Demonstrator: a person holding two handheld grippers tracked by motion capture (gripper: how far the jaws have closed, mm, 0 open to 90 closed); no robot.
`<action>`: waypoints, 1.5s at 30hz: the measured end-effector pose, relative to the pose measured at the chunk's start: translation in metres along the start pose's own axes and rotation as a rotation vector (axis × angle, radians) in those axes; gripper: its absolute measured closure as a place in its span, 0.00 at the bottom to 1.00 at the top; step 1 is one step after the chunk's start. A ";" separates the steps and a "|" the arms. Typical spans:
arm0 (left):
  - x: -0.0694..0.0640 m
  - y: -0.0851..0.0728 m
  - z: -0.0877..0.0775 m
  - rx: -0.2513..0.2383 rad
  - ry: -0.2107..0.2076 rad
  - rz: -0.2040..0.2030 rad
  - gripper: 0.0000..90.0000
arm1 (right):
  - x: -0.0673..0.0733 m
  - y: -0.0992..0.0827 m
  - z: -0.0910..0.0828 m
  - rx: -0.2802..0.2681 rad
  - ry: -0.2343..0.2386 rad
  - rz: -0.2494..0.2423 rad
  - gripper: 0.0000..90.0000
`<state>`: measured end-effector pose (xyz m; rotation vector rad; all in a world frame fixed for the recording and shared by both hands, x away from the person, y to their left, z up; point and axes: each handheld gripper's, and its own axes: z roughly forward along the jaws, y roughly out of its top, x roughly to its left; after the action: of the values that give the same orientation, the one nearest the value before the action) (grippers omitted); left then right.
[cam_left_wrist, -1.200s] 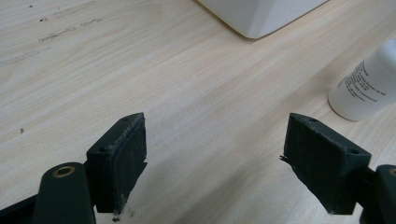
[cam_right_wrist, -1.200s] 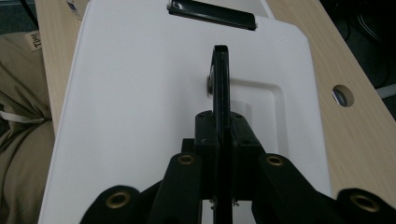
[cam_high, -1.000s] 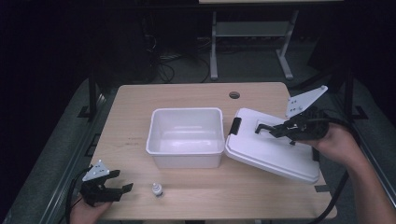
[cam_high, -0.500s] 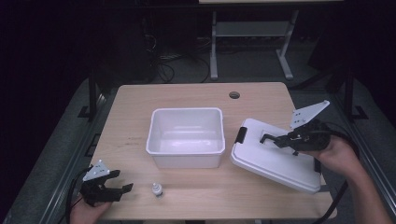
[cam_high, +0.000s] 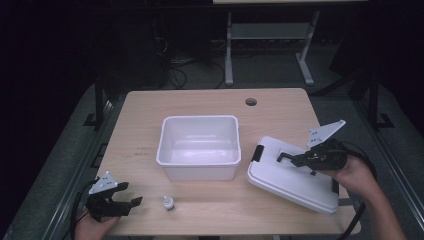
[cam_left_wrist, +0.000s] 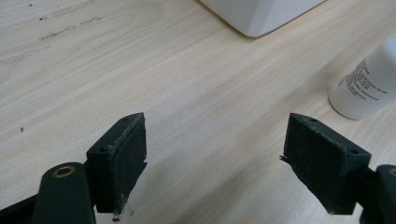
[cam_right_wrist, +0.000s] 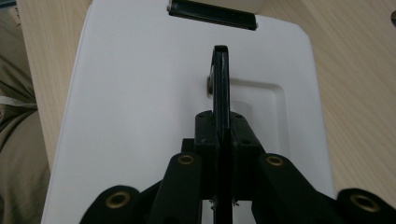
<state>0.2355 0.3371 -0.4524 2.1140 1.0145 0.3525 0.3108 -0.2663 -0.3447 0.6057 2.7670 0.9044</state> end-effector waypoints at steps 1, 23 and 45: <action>0.000 0.000 0.000 0.000 0.000 0.000 0.23 | 0.000 -0.001 0.002 -0.001 0.004 0.005 0.93; -0.001 -0.001 0.001 0.003 -0.003 -0.002 0.23 | 0.004 -0.026 0.040 0.023 0.033 0.043 0.93; -0.002 -0.001 0.002 0.009 -0.004 0.003 0.23 | 0.010 -0.040 0.056 0.019 0.031 0.087 0.93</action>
<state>0.2349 0.3353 -0.4542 2.1238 1.0120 0.3457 0.3042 -0.2615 -0.4140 0.7269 2.7988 0.9141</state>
